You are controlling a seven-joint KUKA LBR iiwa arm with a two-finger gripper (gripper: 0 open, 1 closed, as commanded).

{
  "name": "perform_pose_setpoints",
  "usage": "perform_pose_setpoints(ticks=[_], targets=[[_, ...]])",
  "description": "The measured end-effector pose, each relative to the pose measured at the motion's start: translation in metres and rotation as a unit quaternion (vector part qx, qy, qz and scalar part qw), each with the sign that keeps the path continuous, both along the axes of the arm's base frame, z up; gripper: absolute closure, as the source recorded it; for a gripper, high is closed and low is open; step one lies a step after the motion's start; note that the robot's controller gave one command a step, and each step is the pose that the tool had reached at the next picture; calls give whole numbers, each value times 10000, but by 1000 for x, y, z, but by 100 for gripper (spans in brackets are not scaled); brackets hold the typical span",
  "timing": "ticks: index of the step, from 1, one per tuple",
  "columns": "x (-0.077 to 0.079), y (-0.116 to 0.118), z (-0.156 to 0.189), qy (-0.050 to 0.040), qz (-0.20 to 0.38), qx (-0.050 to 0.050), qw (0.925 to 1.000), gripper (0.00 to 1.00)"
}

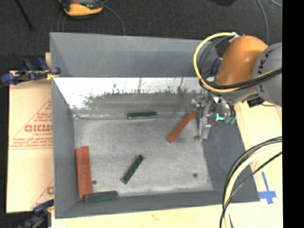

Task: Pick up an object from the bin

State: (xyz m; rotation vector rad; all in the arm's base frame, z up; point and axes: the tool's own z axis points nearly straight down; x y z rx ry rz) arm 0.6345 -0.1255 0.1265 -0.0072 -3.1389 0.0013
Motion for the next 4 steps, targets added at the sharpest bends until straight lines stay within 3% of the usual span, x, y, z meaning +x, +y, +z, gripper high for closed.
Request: perform_pose_setpoints(ticks=[1, 2, 3, 4], targets=[[2, 0, 5, -41, 12, -8, 10000, 0], [6, 18, -33, -66, 696, -15, 9976, 0], [7, 27, -33, -32, 1317, -4, 9913, 0], [11, 26, -25, -48, 2688, -8, 9632, 0]])
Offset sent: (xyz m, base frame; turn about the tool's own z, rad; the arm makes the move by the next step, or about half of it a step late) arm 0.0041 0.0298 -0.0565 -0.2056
